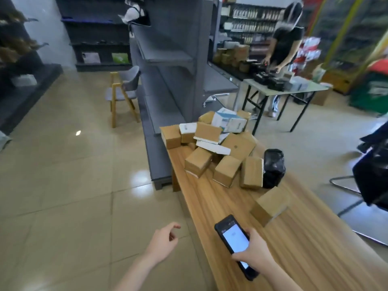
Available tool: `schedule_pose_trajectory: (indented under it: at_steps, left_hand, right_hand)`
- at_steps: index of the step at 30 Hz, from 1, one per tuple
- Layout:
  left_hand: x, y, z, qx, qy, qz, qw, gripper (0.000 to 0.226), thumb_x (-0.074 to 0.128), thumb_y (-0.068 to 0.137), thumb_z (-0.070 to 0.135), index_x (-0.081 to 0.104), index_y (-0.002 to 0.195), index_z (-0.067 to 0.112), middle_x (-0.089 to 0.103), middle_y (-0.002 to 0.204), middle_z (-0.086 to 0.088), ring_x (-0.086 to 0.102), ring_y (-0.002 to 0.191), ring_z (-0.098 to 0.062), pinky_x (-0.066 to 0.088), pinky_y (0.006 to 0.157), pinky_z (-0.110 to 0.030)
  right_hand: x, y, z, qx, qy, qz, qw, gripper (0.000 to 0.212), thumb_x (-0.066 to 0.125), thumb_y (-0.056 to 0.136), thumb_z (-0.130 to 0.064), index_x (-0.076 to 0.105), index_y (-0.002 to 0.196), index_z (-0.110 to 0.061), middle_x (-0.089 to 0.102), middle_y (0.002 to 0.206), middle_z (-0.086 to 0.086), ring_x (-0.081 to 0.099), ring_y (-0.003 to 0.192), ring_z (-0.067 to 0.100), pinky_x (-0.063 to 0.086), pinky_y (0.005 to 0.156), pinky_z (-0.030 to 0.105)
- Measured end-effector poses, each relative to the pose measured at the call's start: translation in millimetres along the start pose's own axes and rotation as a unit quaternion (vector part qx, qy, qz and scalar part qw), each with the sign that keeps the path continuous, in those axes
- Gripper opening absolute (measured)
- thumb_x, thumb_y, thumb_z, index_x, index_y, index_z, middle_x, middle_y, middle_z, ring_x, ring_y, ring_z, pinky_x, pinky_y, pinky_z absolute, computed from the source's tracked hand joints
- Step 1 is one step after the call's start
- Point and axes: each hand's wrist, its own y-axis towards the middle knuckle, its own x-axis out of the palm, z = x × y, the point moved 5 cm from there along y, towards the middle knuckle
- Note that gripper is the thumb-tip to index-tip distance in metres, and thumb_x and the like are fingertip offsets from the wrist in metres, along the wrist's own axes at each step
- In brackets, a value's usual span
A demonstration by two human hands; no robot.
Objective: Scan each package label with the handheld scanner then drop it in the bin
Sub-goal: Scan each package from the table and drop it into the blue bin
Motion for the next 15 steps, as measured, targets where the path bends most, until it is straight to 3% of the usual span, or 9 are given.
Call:
schedule_pose_trajectory:
  at_steps: [4, 10, 15]
  left_hand:
    - [-4.9, 65.7, 35.9, 0.071, 0.014, -0.049, 0.996, 0.034, 0.063, 0.082, 0.013, 0.062, 0.112, 0.029, 0.063, 0.076, 0.016, 0.057, 0.071, 0.006, 0.041, 0.067, -0.006]
    - [38.6, 123.1, 102.4, 0.166, 0.050, -0.138, 0.975, 0.035, 0.066, 0.085, 0.025, 0.059, 0.120, 0.028, 0.062, 0.095, 0.015, 0.057, 0.088, 0.002, 0.040, 0.075, -0.007]
    - [94.7, 139.6, 167.5, 0.233, 0.091, -0.183, 0.951, 0.042, 0.067, 0.089, 0.032, 0.053, 0.129, 0.027, 0.050, 0.121, 0.008, 0.052, 0.111, -0.005, 0.044, 0.099, -0.021]
  right_hand:
    - [-16.1, 11.1, -4.2, 0.038, 0.026, 0.047, 0.998, 0.083, 0.081, 0.046, -0.033, 0.042, 0.119, -0.019, 0.051, 0.103, -0.009, 0.052, 0.091, 0.008, 0.047, 0.065, 0.021]
    - [-42.1, 1.5, 21.8, 0.102, 0.066, 0.114, 0.986, 0.096, 0.079, 0.047, -0.035, 0.038, 0.132, -0.017, 0.047, 0.109, -0.010, 0.049, 0.098, 0.010, 0.041, 0.067, 0.020]
    - [-67.7, -14.9, 58.9, 0.157, 0.084, 0.150, 0.972, 0.090, 0.079, 0.047, -0.037, 0.040, 0.126, -0.020, 0.046, 0.106, -0.010, 0.048, 0.096, 0.010, 0.043, 0.070, 0.022]
